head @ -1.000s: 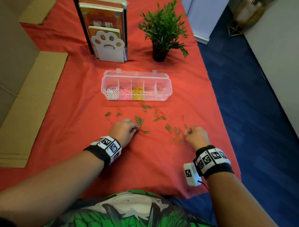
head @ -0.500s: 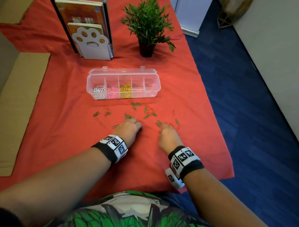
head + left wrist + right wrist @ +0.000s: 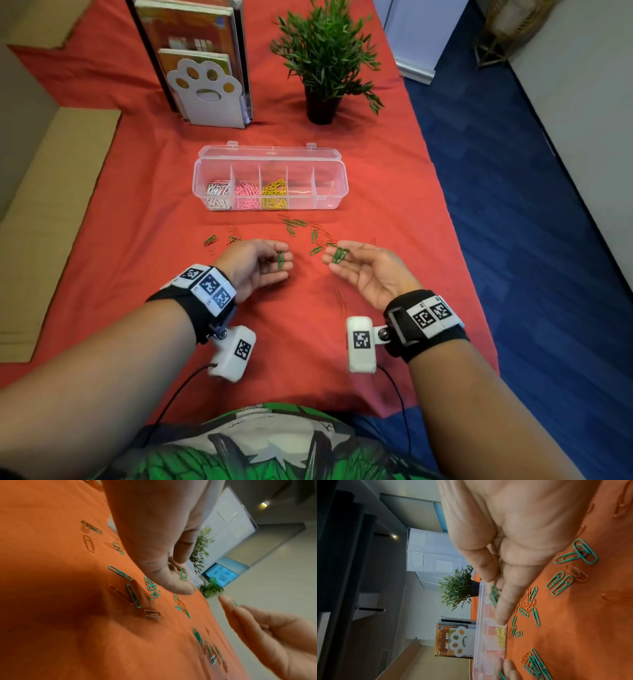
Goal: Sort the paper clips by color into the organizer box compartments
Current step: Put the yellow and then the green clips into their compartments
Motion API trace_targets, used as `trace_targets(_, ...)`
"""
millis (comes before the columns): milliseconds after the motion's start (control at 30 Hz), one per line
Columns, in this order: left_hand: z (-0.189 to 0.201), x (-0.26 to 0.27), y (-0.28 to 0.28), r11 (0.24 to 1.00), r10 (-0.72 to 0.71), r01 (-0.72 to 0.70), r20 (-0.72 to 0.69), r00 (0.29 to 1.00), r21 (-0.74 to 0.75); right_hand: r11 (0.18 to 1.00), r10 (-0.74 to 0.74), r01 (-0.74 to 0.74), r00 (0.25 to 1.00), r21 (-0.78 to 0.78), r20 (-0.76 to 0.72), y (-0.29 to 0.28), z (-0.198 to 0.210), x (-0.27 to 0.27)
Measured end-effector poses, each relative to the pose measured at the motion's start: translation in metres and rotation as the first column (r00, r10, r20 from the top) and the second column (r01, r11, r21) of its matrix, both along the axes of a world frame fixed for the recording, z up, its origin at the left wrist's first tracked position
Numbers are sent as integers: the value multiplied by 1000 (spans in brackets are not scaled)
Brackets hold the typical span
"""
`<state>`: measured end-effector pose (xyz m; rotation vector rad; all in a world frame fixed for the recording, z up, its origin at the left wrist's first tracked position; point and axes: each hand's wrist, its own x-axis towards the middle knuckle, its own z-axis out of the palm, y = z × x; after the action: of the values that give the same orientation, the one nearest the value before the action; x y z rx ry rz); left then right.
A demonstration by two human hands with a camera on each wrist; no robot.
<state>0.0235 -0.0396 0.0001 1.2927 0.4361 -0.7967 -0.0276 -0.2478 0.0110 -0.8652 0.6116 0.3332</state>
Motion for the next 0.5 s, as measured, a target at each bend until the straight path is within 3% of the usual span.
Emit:
trace_targets(167,0,5,6,997,14,-19,-66,998,-68,996,13,-13,1000,-90,-8,3,-3,5)
trace_targets(233,0,6,5,999,28,-29,-48,998,-27,958,37,-48,998,-282,-44,6,-9,8)
trace_targets(267,0,6,3,999,48,-48,-27,998,7,897,67,-90,995,-434,-69,5,-14,9)
trace_targets(300,-2,6,0,996,66,-66,14,998,56,783,114,-153,988,-604,-102,4,-20,11)
trace_targets(367,-8,8,-2,974,26,-64,174,984,219,426,244,-291,949,-857,-201,0,-31,14)
trace_targets(400,-11,10,-3,937,-71,-34,285,956,347,242,297,-340,918,-909,-265,0,-34,15)
trace_targets(467,-15,13,-2,781,-371,36,417,830,623,-50,347,-353,871,-934,-348,3,-39,14)
trace_targets(500,-14,13,-1,665,-515,62,396,760,744,-159,366,-338,852,-928,-373,6,-42,13)
